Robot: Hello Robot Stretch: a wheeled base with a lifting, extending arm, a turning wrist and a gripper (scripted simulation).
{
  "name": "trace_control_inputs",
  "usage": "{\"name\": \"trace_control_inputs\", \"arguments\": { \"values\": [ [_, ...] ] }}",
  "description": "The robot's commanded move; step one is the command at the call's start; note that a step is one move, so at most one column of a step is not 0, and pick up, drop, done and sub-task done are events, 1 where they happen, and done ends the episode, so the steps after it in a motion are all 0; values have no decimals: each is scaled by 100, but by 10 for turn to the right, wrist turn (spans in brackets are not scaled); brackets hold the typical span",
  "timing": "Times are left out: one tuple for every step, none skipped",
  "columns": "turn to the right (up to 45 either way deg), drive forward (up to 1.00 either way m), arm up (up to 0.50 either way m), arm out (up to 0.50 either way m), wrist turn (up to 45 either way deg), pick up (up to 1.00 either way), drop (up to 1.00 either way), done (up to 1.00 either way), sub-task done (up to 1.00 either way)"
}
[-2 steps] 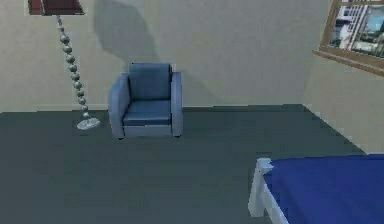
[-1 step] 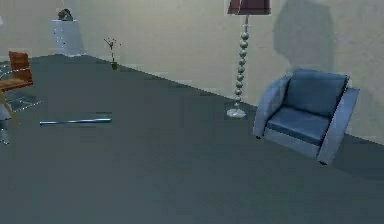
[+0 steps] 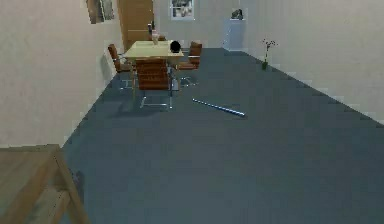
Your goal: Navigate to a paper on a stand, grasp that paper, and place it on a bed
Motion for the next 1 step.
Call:
{"name": "trace_control_inputs", "arguments": {
  "values": [
    [450, 0, 0, 0, 0, 0, 0, 0, 0]
  ]
}}
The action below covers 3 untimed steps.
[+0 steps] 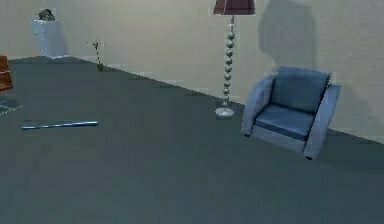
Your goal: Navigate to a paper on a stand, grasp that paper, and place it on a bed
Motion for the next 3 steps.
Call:
{"name": "trace_control_inputs", "arguments": {
  "values": [
    [450, 0, 0, 0, 0, 0, 0, 0, 0],
    [450, 0, 0, 0, 0, 0, 0, 0, 0],
    [210, 0, 0, 0, 0, 0, 0, 0, 0]
  ]
}}
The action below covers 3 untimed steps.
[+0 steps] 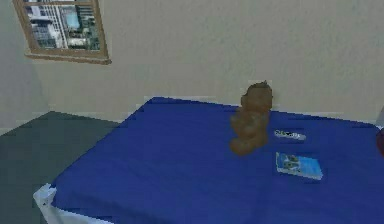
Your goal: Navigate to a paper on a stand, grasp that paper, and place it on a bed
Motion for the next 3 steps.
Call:
{"name": "trace_control_inputs", "arguments": {
  "values": [
    [-450, 0, 0, 0, 0, 0, 0, 0, 0],
    [-450, 0, 0, 0, 0, 0, 0, 0, 0],
    [-450, 0, 0, 0, 0, 0, 0, 0, 0]
  ]
}}
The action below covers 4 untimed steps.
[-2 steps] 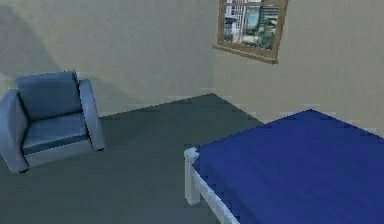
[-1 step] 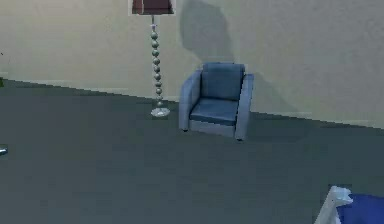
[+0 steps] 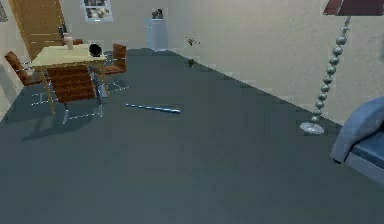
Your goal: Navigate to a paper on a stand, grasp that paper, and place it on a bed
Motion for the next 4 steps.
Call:
{"name": "trace_control_inputs", "arguments": {
  "values": [
    [-30, 0, 0, 0, 0, 0, 0, 0, 0],
    [450, 0, 0, 0, 0, 0, 0, 0, 0],
    [450, 0, 0, 0, 0, 0, 0, 0, 0],
    [420, 0, 0, 0, 0, 0, 0, 0, 0]
  ]
}}
